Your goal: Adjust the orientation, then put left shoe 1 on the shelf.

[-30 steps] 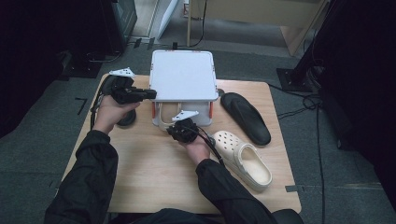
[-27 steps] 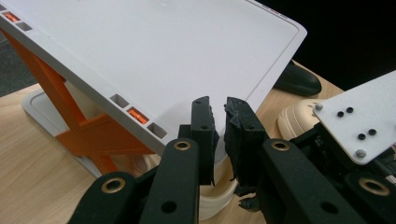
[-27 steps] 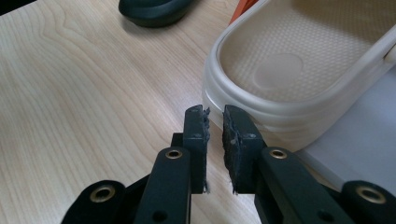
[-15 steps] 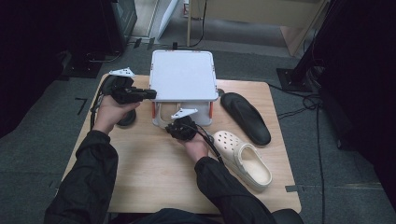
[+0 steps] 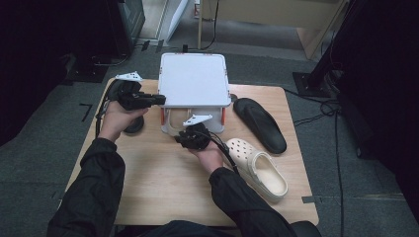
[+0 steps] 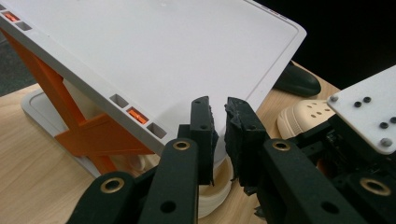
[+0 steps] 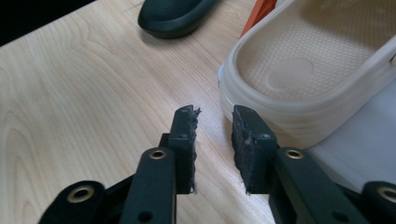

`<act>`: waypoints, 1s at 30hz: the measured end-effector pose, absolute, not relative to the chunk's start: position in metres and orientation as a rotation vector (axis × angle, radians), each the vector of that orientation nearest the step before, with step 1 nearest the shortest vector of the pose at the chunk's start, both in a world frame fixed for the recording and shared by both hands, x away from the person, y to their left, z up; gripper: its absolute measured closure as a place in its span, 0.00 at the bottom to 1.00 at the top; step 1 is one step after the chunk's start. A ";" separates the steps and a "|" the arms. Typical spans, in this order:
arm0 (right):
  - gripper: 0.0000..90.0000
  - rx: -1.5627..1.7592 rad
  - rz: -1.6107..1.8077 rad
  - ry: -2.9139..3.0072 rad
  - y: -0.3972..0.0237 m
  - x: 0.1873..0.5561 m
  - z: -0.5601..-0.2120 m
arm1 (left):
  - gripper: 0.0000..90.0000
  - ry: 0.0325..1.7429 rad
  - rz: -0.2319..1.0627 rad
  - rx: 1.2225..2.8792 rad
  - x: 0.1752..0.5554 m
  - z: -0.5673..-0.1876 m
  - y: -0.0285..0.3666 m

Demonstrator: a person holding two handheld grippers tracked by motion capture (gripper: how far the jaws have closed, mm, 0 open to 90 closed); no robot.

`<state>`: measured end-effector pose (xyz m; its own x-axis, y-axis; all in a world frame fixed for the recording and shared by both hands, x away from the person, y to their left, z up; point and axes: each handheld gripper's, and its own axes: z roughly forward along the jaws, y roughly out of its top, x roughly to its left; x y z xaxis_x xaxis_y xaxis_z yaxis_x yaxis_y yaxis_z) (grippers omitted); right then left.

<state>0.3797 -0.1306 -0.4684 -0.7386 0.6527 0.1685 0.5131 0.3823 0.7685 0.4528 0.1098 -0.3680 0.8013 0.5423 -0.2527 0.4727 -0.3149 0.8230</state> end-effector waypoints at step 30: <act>0.69 0.981 1.340 2.518 -0.197 0.330 -0.419 | 0.86 0.768 0.100 1.976 0.450 -0.366 0.107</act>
